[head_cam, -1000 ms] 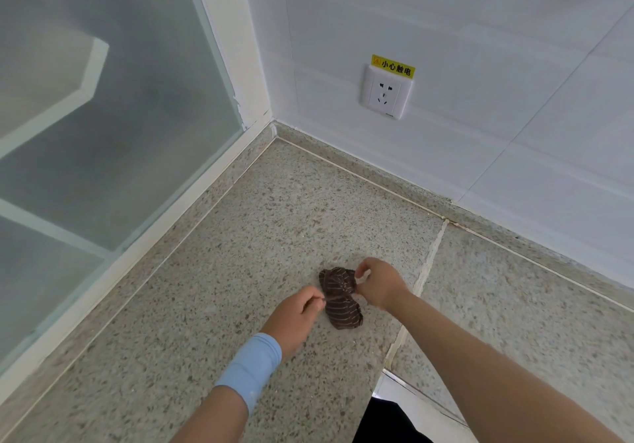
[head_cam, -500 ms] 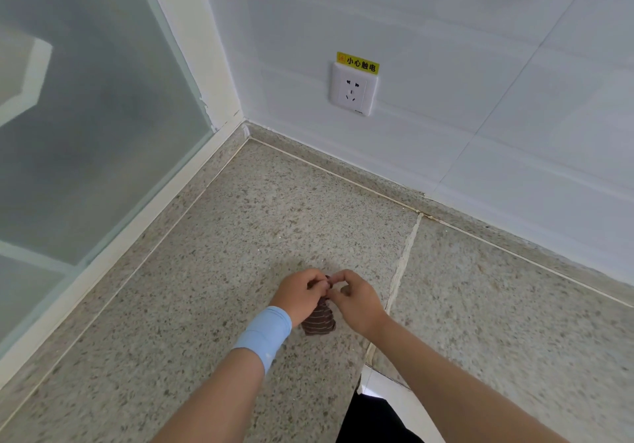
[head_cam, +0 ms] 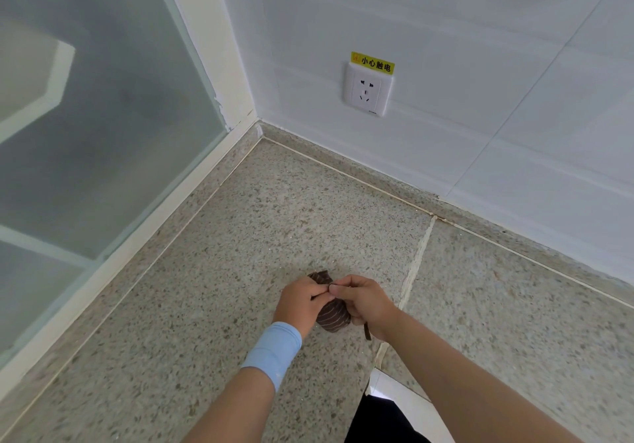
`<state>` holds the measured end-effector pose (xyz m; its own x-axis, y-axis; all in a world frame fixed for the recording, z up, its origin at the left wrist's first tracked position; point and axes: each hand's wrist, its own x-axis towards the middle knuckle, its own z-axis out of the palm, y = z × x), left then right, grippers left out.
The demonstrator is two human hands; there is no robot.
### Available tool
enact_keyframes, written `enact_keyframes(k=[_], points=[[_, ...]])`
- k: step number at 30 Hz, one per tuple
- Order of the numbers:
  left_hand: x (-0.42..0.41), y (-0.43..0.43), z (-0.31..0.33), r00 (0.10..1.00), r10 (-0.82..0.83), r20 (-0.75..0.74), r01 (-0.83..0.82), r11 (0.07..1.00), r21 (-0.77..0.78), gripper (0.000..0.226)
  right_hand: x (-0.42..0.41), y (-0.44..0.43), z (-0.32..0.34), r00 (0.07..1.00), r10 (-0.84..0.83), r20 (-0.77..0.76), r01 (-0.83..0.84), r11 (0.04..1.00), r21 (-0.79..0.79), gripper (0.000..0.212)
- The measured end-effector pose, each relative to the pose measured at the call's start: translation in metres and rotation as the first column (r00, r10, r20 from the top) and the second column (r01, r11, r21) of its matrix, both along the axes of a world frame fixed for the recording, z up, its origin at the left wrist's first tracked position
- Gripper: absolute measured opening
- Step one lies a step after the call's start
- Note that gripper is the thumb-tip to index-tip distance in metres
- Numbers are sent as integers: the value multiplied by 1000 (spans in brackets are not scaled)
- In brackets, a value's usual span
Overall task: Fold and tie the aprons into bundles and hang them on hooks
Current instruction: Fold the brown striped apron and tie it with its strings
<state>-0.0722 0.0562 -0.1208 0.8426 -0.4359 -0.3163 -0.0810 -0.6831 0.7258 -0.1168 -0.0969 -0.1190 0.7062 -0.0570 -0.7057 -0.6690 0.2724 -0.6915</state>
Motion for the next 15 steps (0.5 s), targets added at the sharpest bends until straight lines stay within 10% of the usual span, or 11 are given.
enact_keyframes(k=[9, 15], points=[[3, -14, -2, 1000, 10, -15, -10, 999, 51, 25, 2, -17, 0, 991, 127, -30, -130, 983, -128, 9], [4, -26, -6, 998, 44, 39, -50, 985, 164, 30, 8, -36, 15, 664, 685, -301, -687, 399, -608, 30]])
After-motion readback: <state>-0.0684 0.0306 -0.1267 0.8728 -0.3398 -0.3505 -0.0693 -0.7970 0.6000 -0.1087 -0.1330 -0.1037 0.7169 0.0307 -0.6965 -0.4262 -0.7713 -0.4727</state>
